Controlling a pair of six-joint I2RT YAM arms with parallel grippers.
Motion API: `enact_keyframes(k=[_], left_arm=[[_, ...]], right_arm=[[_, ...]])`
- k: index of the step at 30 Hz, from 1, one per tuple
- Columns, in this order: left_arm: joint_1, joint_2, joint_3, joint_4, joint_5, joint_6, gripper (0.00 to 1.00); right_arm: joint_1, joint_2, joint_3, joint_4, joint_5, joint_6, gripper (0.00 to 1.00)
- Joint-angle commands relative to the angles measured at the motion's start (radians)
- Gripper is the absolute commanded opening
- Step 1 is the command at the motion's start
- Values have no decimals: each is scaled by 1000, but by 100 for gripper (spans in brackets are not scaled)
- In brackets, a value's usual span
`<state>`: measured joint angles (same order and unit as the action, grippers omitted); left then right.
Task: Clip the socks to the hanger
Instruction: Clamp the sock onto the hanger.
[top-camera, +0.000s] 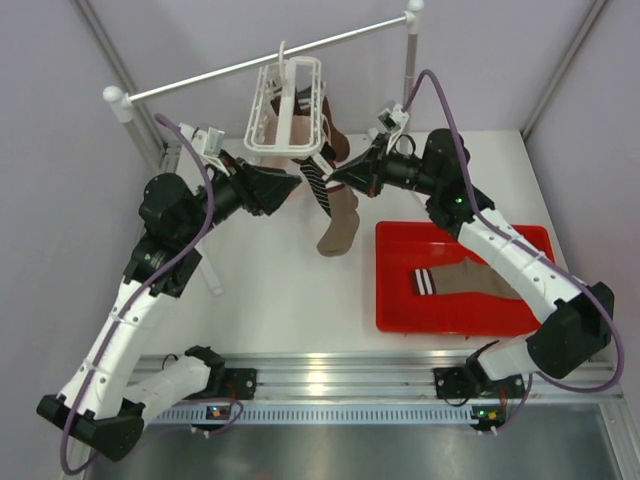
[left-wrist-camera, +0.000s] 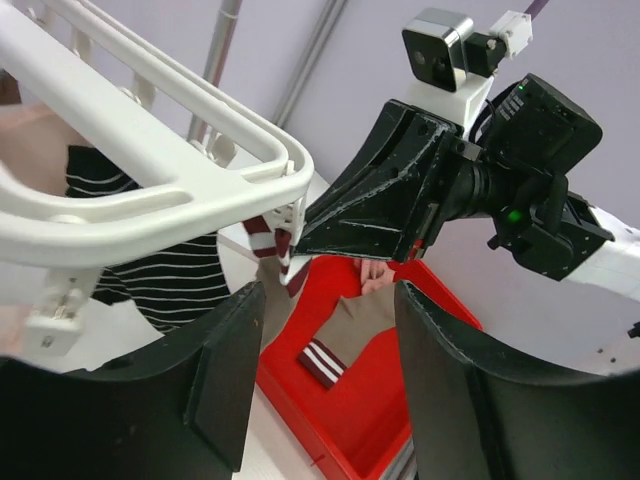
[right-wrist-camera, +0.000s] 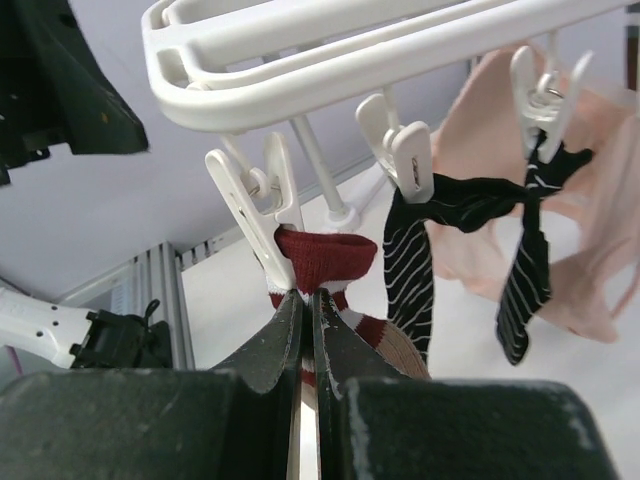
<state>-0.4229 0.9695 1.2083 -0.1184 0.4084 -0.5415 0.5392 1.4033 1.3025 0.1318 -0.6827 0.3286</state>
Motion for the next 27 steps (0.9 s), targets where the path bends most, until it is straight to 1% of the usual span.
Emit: enact_keyframes(k=[1, 6, 9, 14, 18, 23, 27], left_arm=[[26, -37, 37, -21, -42, 64, 58], [52, -74, 8, -27, -111, 110, 56], [59, -74, 7, -58, -137, 124, 54], [62, -54, 0, -67, -126, 146, 52], [62, -35, -4, -69, -192, 159, 54], [62, -15, -19, -9, -132, 160, 52], [62, -12, -47, 52, -54, 158, 45]], right_arm=[[-48, -61, 7, -9, -28, -31, 0], [-81, -69, 4, -26, -41, -49, 0], [-91, -64, 6, -27, -47, -51, 0], [-97, -61, 9, -29, -58, -59, 0], [-100, -59, 11, -41, -63, -74, 0], [-102, -58, 15, -49, -71, -82, 0], [-108, -56, 17, -58, -71, -94, 0]])
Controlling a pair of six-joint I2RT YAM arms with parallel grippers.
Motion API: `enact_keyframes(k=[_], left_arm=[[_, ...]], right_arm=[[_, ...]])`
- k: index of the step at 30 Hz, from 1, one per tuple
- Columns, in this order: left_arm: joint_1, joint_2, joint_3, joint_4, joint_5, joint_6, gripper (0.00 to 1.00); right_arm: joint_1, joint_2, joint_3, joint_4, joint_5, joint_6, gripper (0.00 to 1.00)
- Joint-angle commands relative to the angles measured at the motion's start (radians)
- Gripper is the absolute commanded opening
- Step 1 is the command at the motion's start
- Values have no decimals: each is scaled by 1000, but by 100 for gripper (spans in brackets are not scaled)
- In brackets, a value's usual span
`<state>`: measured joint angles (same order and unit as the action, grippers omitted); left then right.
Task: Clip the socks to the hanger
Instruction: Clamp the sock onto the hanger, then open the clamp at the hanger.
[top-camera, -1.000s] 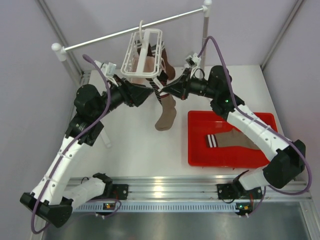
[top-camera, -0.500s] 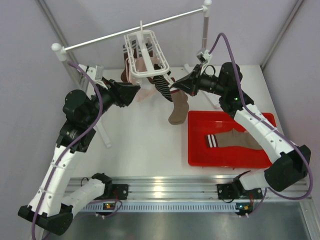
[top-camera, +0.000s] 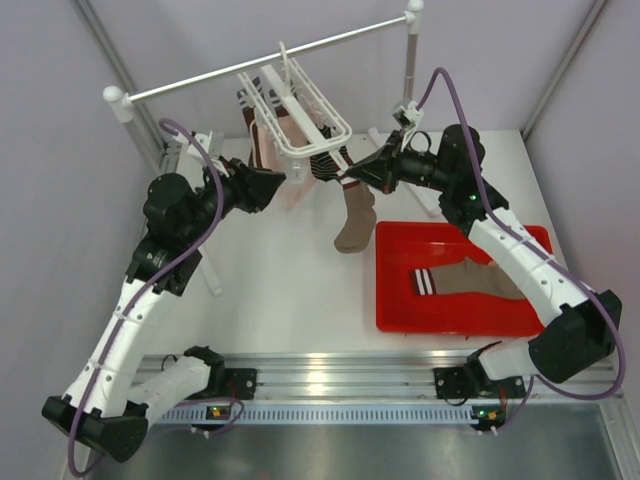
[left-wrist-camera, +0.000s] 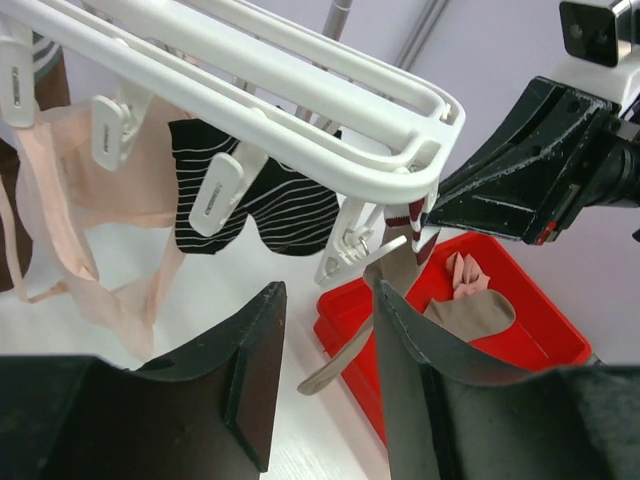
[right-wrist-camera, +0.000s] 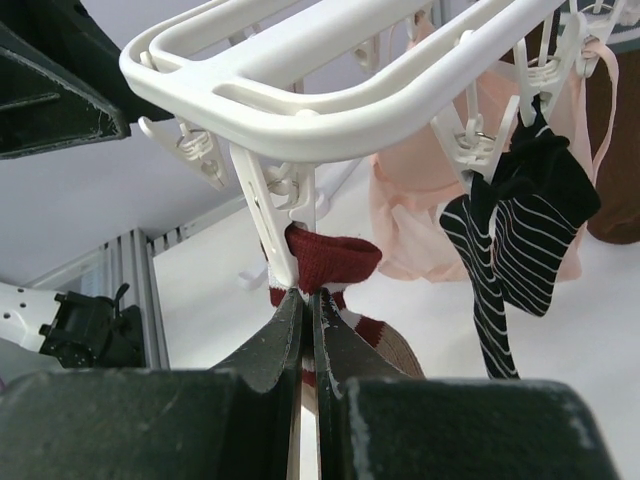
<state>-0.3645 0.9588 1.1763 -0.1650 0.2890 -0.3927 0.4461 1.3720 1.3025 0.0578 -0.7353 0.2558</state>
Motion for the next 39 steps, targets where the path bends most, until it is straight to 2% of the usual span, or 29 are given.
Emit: enact_keyframes(k=[1, 6, 10, 11, 19, 23, 26, 32, 36, 39], left_arm=[[4, -2, -20, 111, 74, 3, 44], [4, 9, -23, 114, 87, -8, 42], [4, 15, -23, 124, 85, -18, 41], [4, 17, -24, 127, 87, -21, 41], [4, 23, -35, 188, 111, -29, 40], [4, 38, -37, 200, 128, -31, 32], [4, 49, -38, 212, 130, -35, 31], [4, 67, -33, 222, 145, -52, 27], [4, 75, -33, 228, 153, -69, 22], [4, 77, -30, 231, 160, -80, 19]], right_arm=[[-17, -24, 17, 13, -16, -23, 0], [-23, -14, 23, 2, -10, -30, 0], [-24, -13, 34, -21, 4, -41, 32], [-24, -14, 34, -33, 10, -47, 34], [-30, -68, 7, -88, 24, -104, 38], [-29, -96, 0, -90, 5, -105, 38], [-26, -128, -20, -65, -44, -78, 38], [64, -123, -25, -21, -36, -84, 39], [117, -93, -31, 3, 26, -98, 43], [158, -65, -35, 53, 65, -102, 50]])
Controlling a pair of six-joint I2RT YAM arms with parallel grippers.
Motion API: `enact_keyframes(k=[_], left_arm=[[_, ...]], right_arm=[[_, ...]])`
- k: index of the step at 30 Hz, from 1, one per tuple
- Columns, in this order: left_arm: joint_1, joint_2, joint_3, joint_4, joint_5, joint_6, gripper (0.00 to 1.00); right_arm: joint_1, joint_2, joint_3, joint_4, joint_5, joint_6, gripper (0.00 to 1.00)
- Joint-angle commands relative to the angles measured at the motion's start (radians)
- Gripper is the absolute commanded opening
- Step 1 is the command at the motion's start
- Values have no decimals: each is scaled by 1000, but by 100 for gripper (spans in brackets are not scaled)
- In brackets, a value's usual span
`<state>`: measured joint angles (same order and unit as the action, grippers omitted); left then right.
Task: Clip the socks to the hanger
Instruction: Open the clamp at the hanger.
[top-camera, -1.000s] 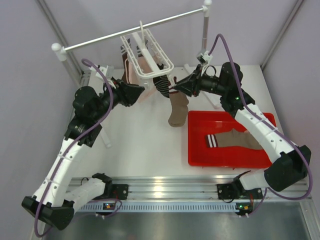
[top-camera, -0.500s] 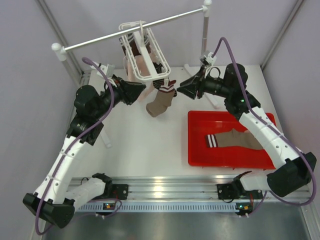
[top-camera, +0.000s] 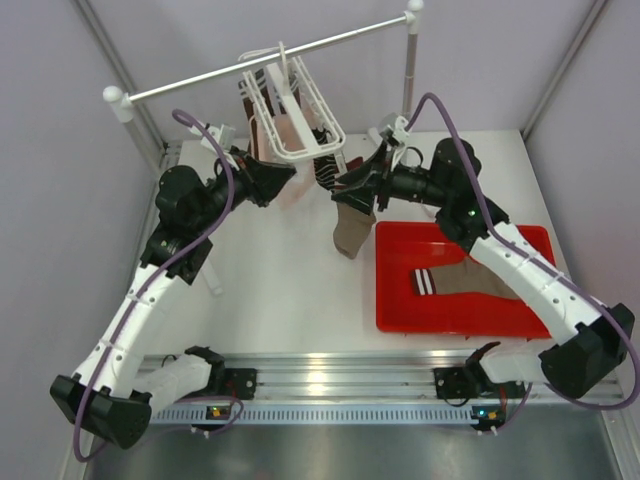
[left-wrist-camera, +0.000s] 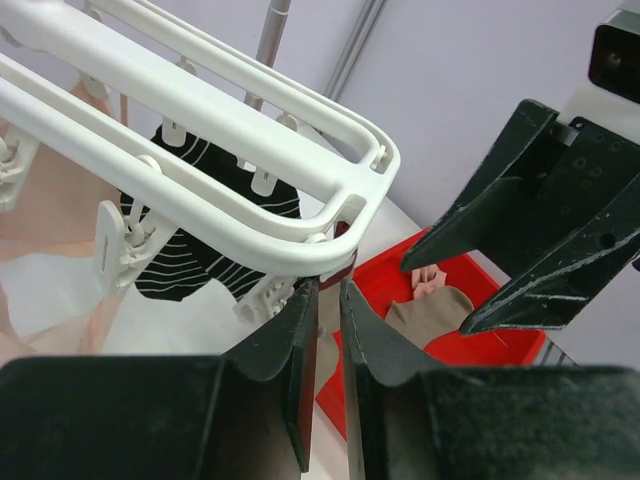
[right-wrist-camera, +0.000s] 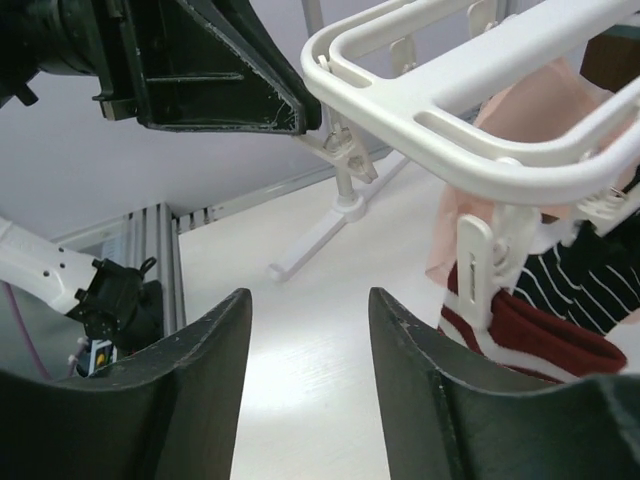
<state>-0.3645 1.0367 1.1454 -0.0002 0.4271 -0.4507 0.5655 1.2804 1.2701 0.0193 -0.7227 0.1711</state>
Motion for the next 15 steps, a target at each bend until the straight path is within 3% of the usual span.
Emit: enact_keyframes(k=[1, 15], left_arm=[[4, 0, 1, 66, 24, -23, 19], [2, 9, 5, 57, 29, -68, 18]], right_arm=[[48, 34, -3, 103, 75, -28, 51], [169, 154, 23, 284, 259, -156, 65]])
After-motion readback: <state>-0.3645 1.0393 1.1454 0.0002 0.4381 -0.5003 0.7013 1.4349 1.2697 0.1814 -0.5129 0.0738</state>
